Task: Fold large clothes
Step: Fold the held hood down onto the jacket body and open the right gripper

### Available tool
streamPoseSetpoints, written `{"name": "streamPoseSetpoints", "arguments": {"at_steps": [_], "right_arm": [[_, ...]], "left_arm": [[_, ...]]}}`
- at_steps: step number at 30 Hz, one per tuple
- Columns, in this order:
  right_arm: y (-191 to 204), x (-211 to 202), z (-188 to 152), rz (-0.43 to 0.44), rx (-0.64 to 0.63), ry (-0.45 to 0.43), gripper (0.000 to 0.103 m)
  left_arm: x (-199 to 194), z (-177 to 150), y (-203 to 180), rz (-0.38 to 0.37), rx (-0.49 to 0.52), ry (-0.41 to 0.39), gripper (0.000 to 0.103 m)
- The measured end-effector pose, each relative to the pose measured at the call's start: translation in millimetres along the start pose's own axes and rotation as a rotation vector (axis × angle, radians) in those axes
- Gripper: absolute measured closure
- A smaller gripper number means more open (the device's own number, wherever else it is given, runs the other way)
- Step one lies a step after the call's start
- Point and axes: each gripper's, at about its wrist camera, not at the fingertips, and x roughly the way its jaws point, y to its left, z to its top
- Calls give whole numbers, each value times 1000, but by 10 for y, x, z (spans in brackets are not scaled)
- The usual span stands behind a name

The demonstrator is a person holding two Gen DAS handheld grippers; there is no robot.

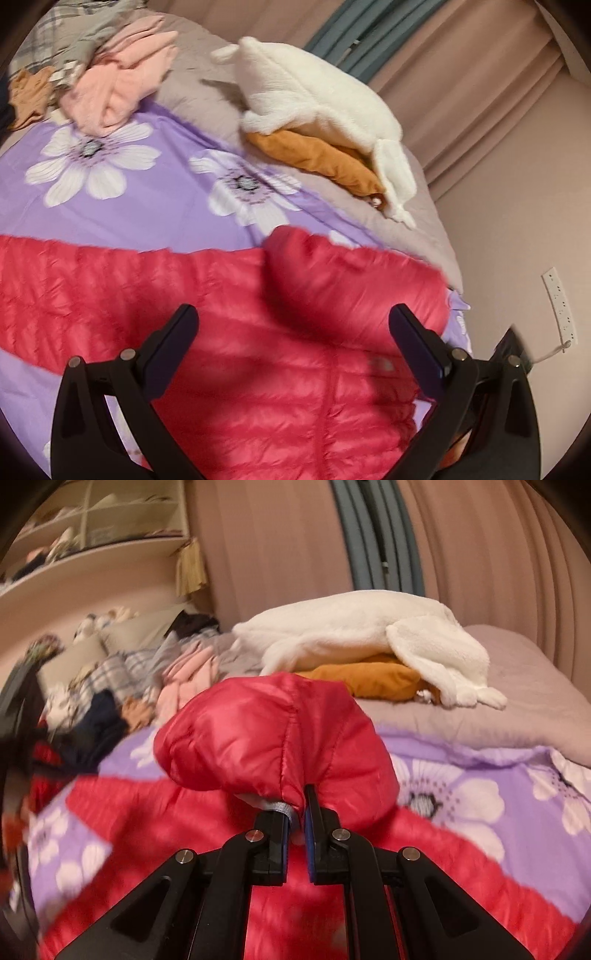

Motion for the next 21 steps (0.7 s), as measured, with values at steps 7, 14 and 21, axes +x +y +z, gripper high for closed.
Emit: {"name": "streamPoseSetpoints", "arguments": {"at_steps": [7,14,21], "right_arm": [[-13,393,-374,-86,-88,183,94],[-85,75,-364,-35,-44,218,73],[-120,-125,51,135,130,5,67]], "left_arm": [[755,-34,-355,-141,21,152,0],[1318,-241,-347,-122,23,277,0],[1383,-339,-221,-106,-7,298,0]]}}
